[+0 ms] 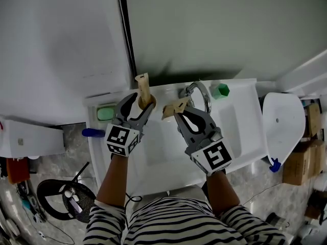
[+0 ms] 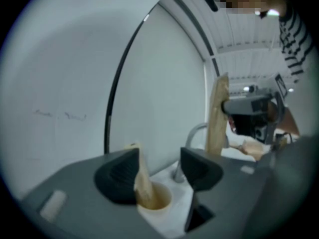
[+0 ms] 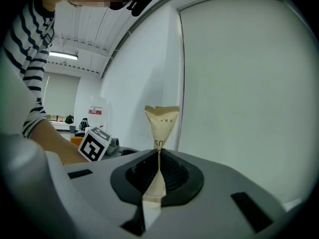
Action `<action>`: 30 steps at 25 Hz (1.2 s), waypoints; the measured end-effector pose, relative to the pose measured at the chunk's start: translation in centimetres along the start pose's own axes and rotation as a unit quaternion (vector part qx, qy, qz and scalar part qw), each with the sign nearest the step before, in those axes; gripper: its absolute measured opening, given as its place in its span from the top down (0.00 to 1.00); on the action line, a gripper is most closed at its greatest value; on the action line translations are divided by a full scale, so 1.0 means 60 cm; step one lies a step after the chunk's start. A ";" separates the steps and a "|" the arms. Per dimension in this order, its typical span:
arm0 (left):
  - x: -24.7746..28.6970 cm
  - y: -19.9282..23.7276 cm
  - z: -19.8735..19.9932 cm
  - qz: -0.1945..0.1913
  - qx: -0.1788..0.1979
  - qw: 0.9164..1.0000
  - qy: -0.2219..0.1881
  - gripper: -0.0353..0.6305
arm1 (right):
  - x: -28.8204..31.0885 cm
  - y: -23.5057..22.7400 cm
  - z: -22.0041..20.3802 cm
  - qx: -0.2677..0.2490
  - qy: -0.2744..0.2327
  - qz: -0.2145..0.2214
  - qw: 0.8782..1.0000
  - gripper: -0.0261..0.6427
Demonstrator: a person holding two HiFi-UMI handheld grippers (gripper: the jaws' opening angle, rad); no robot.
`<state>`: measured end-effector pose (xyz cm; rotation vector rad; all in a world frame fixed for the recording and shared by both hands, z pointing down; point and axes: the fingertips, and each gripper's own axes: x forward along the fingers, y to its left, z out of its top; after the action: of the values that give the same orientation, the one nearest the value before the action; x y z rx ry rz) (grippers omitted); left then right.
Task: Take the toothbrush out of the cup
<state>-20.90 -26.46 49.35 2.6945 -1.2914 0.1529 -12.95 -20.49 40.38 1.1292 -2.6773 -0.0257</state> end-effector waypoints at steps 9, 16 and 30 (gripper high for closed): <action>0.056 0.052 -0.037 0.036 0.001 0.998 0.050 0.56 | 0.023 -0.012 -0.009 -0.001 0.008 0.007 1.000 0.94; 0.085 0.079 -0.079 0.042 -0.010 0.994 0.098 0.56 | 0.033 -0.022 -0.013 0.000 0.011 0.008 1.000 0.94; 0.093 0.078 -0.076 0.038 -0.001 0.995 0.097 0.87 | 0.025 -0.022 -0.013 -0.005 0.013 0.005 1.000 0.94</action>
<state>-21.16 -32.81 55.15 2.5535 -1.3335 0.4112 -12.85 -22.42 41.32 1.1073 -2.6575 -0.0224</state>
